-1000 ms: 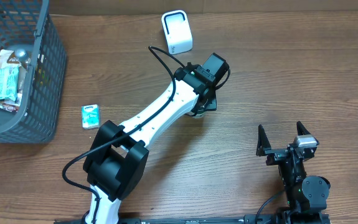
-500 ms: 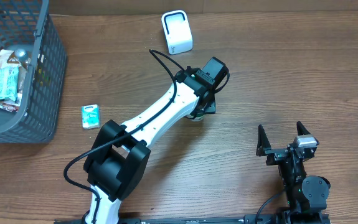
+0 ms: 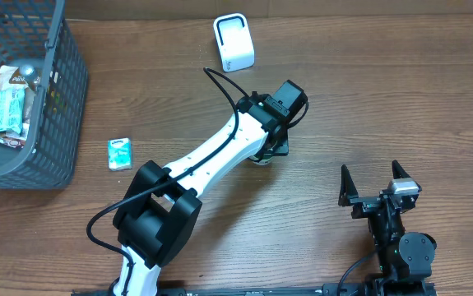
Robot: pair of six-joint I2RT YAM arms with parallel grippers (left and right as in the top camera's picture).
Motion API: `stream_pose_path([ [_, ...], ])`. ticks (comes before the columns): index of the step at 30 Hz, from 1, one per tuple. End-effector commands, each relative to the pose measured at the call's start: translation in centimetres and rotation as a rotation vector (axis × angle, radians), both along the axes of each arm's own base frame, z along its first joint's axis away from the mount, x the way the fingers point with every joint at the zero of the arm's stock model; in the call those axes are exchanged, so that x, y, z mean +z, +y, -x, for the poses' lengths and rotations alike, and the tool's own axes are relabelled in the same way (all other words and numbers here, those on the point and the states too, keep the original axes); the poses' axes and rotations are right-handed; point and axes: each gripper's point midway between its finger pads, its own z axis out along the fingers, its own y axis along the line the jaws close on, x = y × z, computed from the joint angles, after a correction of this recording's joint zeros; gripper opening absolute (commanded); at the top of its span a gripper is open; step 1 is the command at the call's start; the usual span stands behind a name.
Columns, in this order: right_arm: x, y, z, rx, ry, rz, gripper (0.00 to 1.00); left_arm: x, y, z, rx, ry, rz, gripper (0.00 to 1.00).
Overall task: Scan the item barcode
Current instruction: 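Hold the jar label in front of the white scanner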
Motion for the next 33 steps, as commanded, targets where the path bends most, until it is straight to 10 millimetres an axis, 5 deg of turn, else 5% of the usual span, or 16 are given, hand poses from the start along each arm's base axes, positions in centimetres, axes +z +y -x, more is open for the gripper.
stream_pose_path([
  [1,-0.30,0.08,-0.01,0.003,0.001,0.001,1.00,-0.07,-0.01,0.12,0.016,-0.006,-0.010,0.59],
  [33,-0.30,0.08,-0.01,0.003,0.001,0.001,1.00,-0.20,0.37,0.54,0.016,0.011,-0.027,0.66],
])
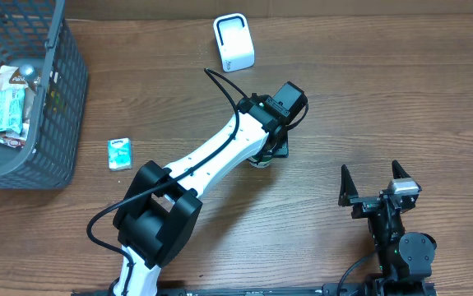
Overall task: Scan the item barcode
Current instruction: 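Hold the jar label in front of the white scanner, then set the green-capped jar down on the table and release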
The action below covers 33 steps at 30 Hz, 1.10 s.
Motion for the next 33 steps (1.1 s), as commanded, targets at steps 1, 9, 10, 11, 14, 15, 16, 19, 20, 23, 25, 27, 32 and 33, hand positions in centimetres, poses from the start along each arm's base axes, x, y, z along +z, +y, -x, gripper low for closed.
stream_pose_path([
  [1,-0.3,0.1,0.0,0.003,0.001,0.001,1.00,0.0,0.0,0.0,0.016,-0.010,-0.009,0.66],
  [9,-0.3,0.1,0.0,0.003,0.001,0.001,1.00,-0.1,0.0,0.0,0.017,-0.010,-0.012,0.66],
  [10,-0.3,0.1,0.0,0.003,0.001,0.001,1.00,-0.1,0.0,0.0,0.017,-0.010,-0.012,0.66],
  [11,-0.3,0.1,0.0,0.003,0.001,0.001,1.00,-0.1,0.0,0.0,0.017,-0.010,-0.012,0.68],
  [14,-0.3,0.1,0.0,0.003,0.001,0.001,1.00,-0.1,0.0,0.0,0.017,-0.010,-0.012,0.71],
  [15,-0.3,0.1,0.0,0.003,0.001,0.001,1.00,-0.1,0.0,0.0,0.017,-0.011,-0.012,0.71],
  [16,-0.3,0.1,0.0,0.003,0.001,0.001,1.00,-0.1,0.0,0.0,0.017,-0.010,-0.012,0.72],
  [19,-0.3,0.1,0.0,0.003,0.001,0.001,1.00,-0.2,0.0,0.0,0.017,-0.009,-0.013,0.72],
  [20,-0.3,0.1,0.0,0.003,0.001,0.001,1.00,-0.3,0.0,0.0,0.017,-0.007,-0.015,0.72],
  [23,-0.3,0.1,0.0,0.002,0.001,0.001,1.00,-1.1,0.1,0.1,0.017,0.008,-0.028,0.73],
  [25,-0.3,0.1,0.0,0.003,0.001,0.001,1.00,-2.1,0.2,0.2,0.016,0.025,-0.044,0.74],
  [27,-0.3,0.1,0.0,0.003,0.001,0.001,1.00,-2.8,0.3,0.3,0.016,0.036,-0.055,0.77],
  [32,-0.3,0.1,0.0,0.003,0.001,0.001,1.00,-2.4,0.2,-0.3,0.001,0.026,-0.048,0.85],
  [33,-0.3,0.1,0.0,0.003,0.001,0.001,1.00,-1.4,-0.1,-1.2,-0.020,0.004,-0.034,0.91],
])
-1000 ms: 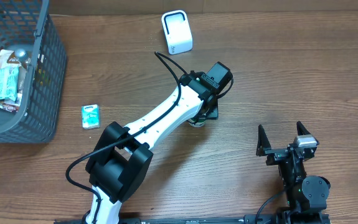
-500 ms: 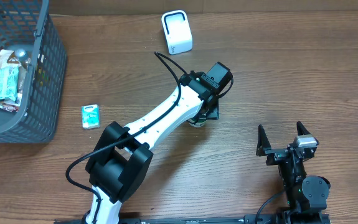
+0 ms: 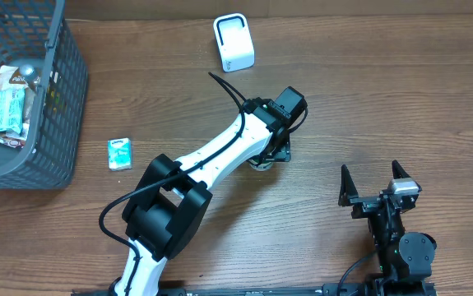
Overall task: Scan the item barcode
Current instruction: 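Set the green-capped jar down on the table and release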
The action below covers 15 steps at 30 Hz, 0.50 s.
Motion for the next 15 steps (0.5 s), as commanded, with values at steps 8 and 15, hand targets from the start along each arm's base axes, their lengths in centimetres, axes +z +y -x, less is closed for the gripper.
stream_pose_path([
  [8,-0.3,0.1,0.0,0.003,0.000,0.001,1.00,8.8,0.3,-5.4,-0.054,-0.139,0.033,1.00],
  [15,-0.3,0.1,0.0,0.003,0.000,0.001,1.00,13.7,8.0,-7.8,0.086,-0.184,-0.118,1.00],
])
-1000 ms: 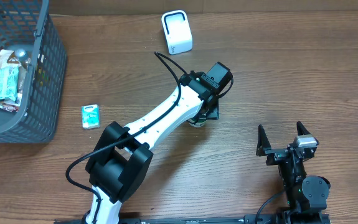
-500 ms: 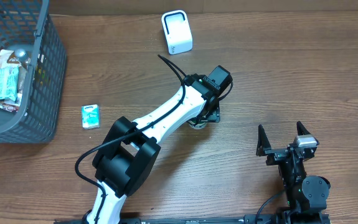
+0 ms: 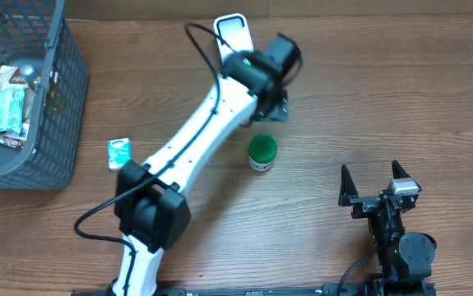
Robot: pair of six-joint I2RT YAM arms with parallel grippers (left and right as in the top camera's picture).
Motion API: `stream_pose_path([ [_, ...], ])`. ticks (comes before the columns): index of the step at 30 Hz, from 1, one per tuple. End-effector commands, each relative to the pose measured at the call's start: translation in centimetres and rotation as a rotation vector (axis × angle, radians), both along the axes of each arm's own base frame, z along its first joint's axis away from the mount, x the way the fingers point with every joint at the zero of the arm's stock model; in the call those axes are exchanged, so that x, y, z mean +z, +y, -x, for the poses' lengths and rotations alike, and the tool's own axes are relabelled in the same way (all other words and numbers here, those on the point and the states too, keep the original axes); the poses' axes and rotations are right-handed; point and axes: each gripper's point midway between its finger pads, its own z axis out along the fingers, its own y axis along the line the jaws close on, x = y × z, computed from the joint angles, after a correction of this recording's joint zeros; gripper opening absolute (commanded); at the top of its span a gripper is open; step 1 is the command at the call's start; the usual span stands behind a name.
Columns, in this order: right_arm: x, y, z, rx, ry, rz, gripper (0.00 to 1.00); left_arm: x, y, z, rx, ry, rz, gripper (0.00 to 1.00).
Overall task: Scan the item barcode
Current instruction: 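Set the green-capped jar down on the table and release, then move the left gripper over the small teal carton on the table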
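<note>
A small round tub with a green lid [image 3: 262, 151] stands alone on the wooden table, near the middle. My left gripper [image 3: 272, 107] hangs just beyond it, toward the back, with nothing in it; its black fingers look spread. The white barcode scanner [image 3: 231, 27] stands at the back edge, partly covered by the left wrist. My right gripper [image 3: 376, 182] rests open at the front right, far from the tub.
A grey wire basket [image 3: 55, 99] with several snack packets sits at the far left. A small teal box [image 3: 119, 153] lies on the table right of the basket. The left arm stretches diagonally from the front left to the back middle.
My left gripper was down over the spot where the tub stands, hiding it. Now it sits farther back near the scanner, and the green-lidded tub stands uncovered on the table.
In all three earlier moments my left gripper stayed low at the table's middle, covering the tub, with only a slight shift of the arm. By now it has moved away toward the scanner, leaving the tub standing free. The right arm never moved.
</note>
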Motion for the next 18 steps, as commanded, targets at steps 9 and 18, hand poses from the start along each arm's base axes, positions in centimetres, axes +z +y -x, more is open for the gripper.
stream_pose_path([
  [9,-0.3,0.1,0.0,0.003,0.001,0.001,1.00,1.0,17.1,-0.8,0.270,0.155,-0.216,1.00],
  [18,-0.3,0.1,0.0,0.003,0.001,0.001,1.00,-2.4,24.5,1.4,0.371,0.326,-0.262,0.82],
])
